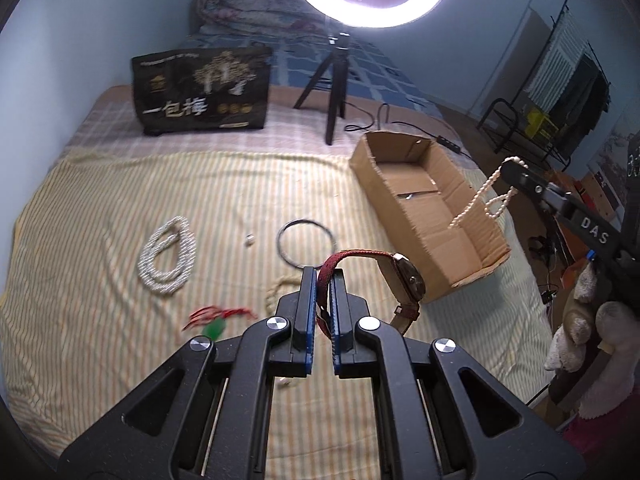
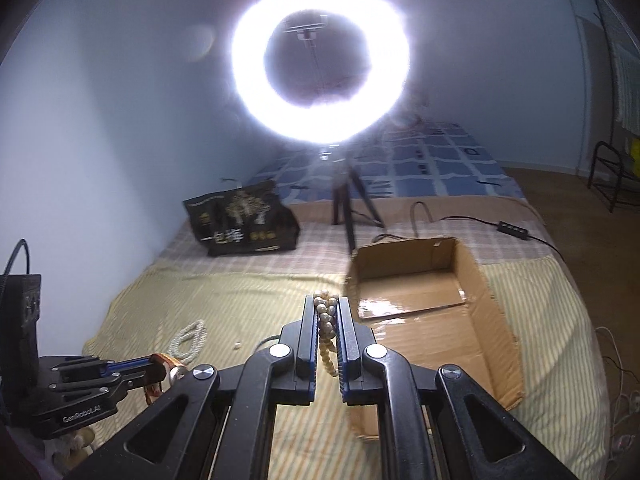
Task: Organize jewelry
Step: 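Lift and carry the watch and pearl strand over the cardboard box with both tools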
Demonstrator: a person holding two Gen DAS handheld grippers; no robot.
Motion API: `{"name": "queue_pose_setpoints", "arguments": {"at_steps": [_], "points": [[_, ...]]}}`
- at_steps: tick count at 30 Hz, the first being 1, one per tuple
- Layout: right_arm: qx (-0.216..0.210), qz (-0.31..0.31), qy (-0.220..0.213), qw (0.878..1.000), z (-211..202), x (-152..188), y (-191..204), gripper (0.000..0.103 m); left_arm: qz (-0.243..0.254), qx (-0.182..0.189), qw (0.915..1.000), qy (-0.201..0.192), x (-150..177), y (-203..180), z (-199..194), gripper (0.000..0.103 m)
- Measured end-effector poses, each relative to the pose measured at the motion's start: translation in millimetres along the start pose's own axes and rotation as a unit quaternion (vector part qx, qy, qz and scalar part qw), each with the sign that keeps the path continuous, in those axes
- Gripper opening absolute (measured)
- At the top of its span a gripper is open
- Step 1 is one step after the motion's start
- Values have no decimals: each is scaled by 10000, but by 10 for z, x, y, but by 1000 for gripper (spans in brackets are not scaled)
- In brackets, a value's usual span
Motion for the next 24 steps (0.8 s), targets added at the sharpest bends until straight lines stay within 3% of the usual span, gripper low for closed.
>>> {"name": "queue_pose_setpoints", "arguments": {"at_steps": [11,24], "points": [[355,472,121,9982,152,-35,-682,6,288,262,9992,107,-224,-636,312,4],[428,861,314,9949,330,19,-1025,6,349,606,9966,435,-362,-1125,808,4]]}}
Point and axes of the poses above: each gripper's, at about its wrist camera, not at the fingertips, and z roughly the way its jaws point, y to its left, x to its underside, the point moved 9 cm from there along z, roughly the way its jaws point, and after that the axes turned 9 degrees about y, right-handed, at the moved point
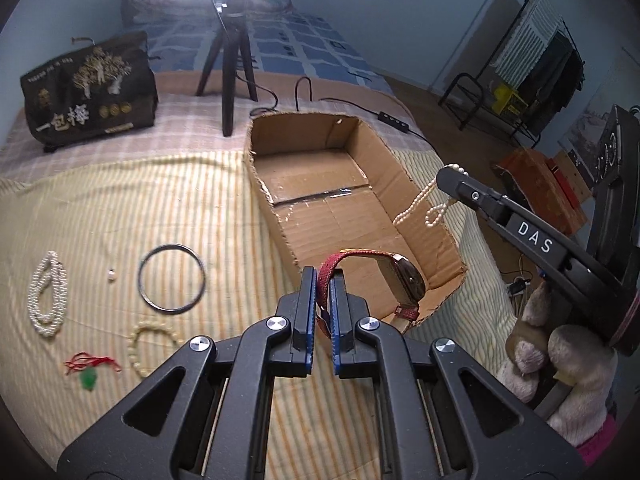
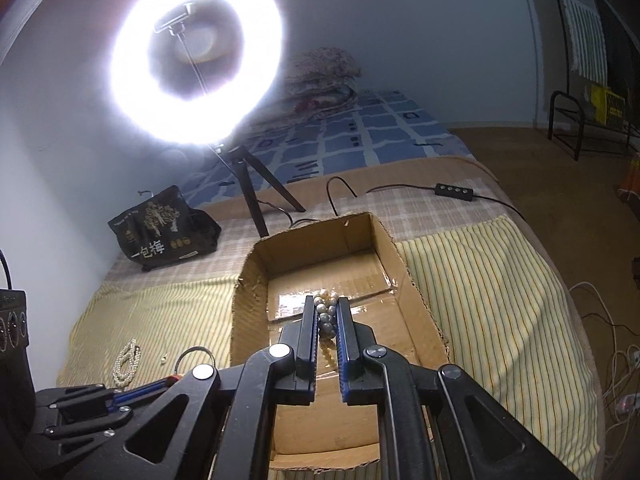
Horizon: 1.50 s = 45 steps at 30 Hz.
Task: Organize jewelry
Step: 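Lift and carry the watch and pearl strand over the cardboard box with both tools, then open the left tool to drop the watch while the right tool releases the pearls into the box, then move the left tool to the green jade pendant while the right tool approaches the cream bead bracelet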
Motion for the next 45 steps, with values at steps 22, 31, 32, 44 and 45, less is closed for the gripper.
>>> {"name": "queue_pose_setpoints", "arguments": {"at_steps": [22,31,32,44,45], "points": [[26,241,100,9997,74,6,-114,29,71,-87,9999,55,-37,17,155,13],[80,98,2,9999,-157,-23,41,33,8,-262,9995,-201,-43,246,-181,13],[86,61,-9,9999,-190,-24,71,36,-1,-288,9993,-240,-41,278,-234,13],[141,-492,-133,9986,-501,110,533,66,-56,-729,9954,-625,47,920,-866,20],[142,-543,-135,9983,-508,131,571,70,-67,-765,9949,-652,58,986,-913,33]]}}
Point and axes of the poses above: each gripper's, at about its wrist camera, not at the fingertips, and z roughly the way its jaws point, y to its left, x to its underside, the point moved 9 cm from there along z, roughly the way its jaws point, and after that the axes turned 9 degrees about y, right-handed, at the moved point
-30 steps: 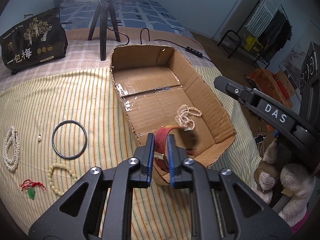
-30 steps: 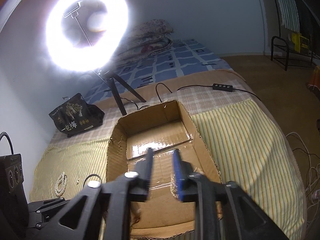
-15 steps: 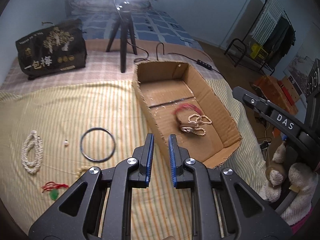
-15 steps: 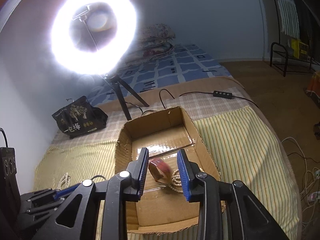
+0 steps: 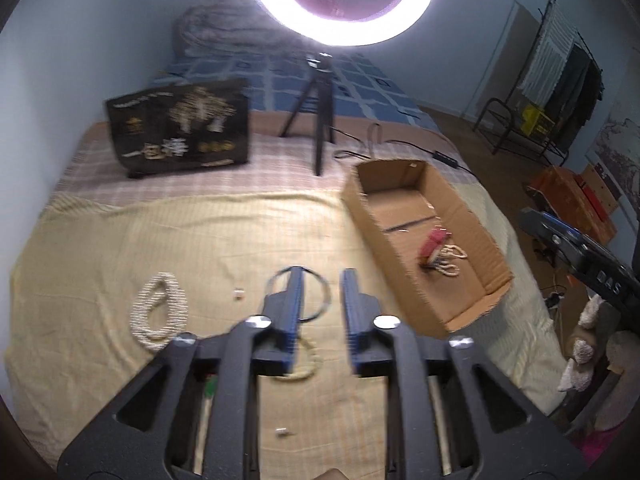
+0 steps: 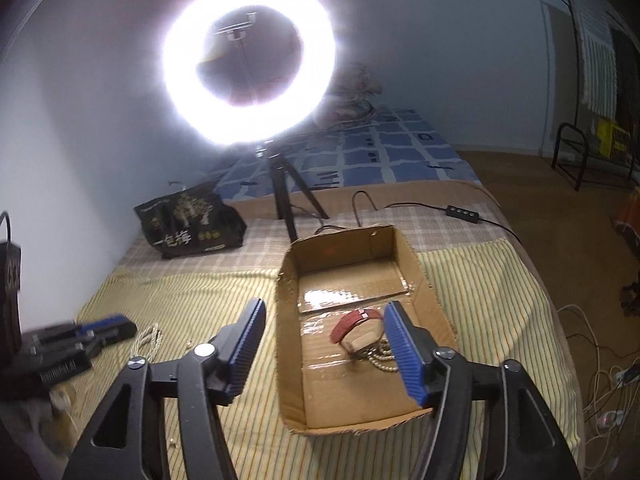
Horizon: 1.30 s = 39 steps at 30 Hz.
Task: Organize jewelry
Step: 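Move the left tool to the green jade pendant while the right tool approaches the cream bead bracelet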
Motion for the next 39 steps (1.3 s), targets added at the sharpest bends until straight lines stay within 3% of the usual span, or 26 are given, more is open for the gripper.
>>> {"name": "queue_pose_setpoints", "arguments": {"at_steps": [1,6,11,18,25,35,39], "points": [[-5,-75,3,10000,-6,23,57,71,-15,-48,10000,-54,-1,94,-49,41],[-123,-464,129,9988,41,167,365,82,-102,-489,9986,-199,39,580,-225,41],[-325,-744,435,9957,201,353,711,82,-325,-703,9970,-60,152,1005,-209,41],[-630,-698,1367,9861,598,655,1079,82,-607,-626,9952,452,416,1355,15,41],[-855,-464,2044,9740,933,904,1271,82,-600,-338,9928,979,730,1346,274,41],[-1124,21,2678,9569,1273,1116,1288,45,-319,-123,9877,1529,999,1181,630,41],[-1137,147,2813,9527,1402,1165,1296,39,-348,-64,9852,1679,1056,1178,753,41]]}}
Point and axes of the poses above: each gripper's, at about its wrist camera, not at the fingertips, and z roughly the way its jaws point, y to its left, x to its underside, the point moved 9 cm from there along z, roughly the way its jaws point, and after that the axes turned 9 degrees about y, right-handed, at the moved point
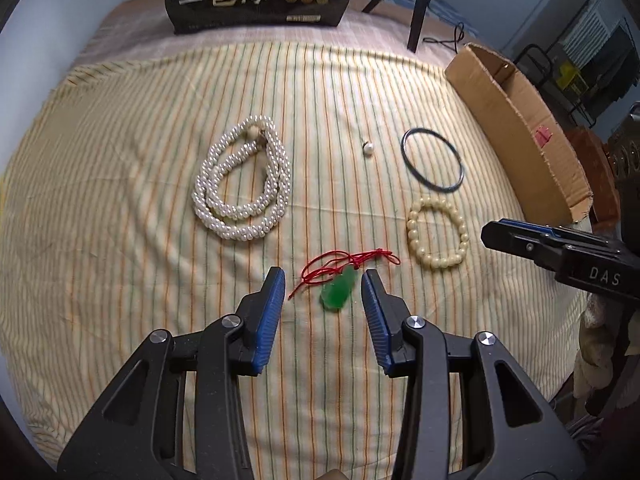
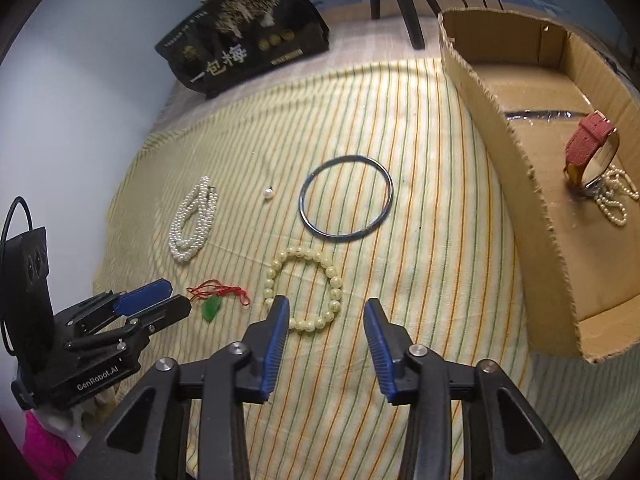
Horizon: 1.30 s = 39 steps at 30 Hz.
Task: Organize jewelry
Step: 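Move the left tool to the green jade pendant while the right tool approaches the cream bead bracelet, then close the left tool on the pendant string while the right tool grips the bead bracelet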
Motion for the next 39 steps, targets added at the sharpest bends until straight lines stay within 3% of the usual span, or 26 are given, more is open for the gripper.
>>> {"name": "queue_pose_setpoints", "arguments": {"at_steps": [5,20,27,32,39], "points": [[28,43,71,10000,93,-47,-6,35,-30,-10,9999,136,-30,5,138,36],[210,59,161,9996,286,-136,-20,29,522,-402,9977,167,-67,-187,348,36],[596,-216,136,9979,345,-143,7,18,672,-630,9957,118,-74,-222,400,14],[815,-386,56,9959,341,-136,23,6,638,-650,9958,81,-80,-209,377,13],[610,-351,-96,9975,232,-147,45,5,433,-514,9977,-92,-108,-130,190,13]]}}
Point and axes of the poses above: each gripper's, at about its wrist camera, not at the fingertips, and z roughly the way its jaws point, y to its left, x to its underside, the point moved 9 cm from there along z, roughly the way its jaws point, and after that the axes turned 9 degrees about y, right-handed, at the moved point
